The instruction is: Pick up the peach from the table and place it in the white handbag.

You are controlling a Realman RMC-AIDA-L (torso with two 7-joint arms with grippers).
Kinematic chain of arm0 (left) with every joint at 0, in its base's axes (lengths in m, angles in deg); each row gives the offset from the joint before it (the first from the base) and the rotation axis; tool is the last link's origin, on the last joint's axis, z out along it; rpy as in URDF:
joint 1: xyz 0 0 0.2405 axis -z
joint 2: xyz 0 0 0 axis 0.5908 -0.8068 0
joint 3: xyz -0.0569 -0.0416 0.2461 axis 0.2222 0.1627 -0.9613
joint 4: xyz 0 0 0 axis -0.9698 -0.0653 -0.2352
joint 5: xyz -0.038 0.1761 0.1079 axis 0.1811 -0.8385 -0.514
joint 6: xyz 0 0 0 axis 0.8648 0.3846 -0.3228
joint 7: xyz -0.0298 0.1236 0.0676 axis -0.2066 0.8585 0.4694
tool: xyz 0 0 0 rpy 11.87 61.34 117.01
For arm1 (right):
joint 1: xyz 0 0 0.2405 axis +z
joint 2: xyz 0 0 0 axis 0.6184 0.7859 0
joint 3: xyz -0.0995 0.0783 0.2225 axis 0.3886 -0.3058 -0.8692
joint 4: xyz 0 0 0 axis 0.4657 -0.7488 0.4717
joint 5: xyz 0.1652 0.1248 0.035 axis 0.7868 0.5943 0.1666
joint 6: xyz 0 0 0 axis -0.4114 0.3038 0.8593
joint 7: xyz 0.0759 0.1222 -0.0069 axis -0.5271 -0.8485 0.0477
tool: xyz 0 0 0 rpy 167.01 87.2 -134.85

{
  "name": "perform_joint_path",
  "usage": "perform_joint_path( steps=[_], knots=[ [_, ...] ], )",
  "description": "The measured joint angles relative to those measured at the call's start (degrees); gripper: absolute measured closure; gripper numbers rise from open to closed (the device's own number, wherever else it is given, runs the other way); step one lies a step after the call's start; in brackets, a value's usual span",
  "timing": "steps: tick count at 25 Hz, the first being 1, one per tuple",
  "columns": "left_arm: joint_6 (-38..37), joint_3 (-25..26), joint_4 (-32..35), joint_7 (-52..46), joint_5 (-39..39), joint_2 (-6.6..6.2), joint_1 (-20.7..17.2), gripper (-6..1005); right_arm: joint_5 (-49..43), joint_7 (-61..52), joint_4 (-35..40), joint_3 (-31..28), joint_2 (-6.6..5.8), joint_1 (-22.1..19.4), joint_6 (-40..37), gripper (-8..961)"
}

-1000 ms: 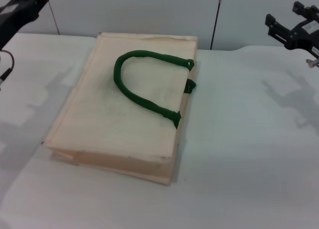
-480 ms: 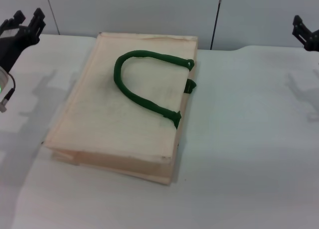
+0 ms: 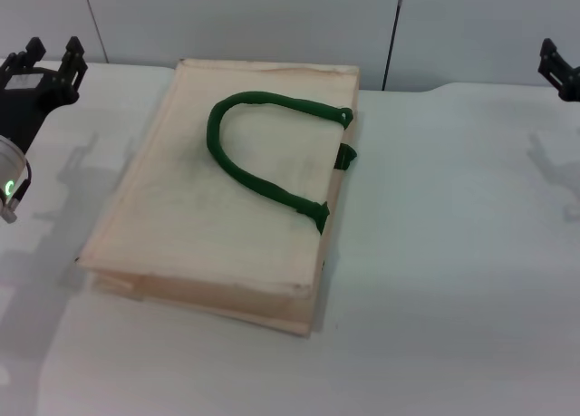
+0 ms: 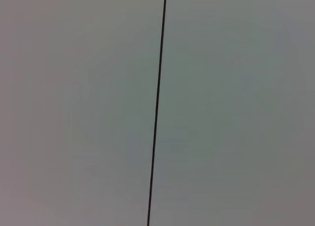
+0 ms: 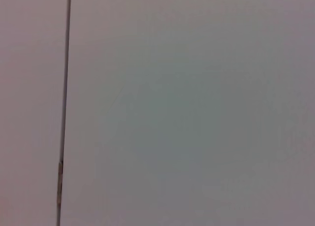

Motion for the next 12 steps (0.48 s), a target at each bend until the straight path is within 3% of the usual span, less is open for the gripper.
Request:
perform_joint_path(
  steps=[12],
  knots=[
    [0.10,0.00,0.08,-0.07,0.04,-0.08,-0.03,452,0.07,-0.06,-0.13,-1.26,0.00,-0.07,-1.53,162]
  ],
)
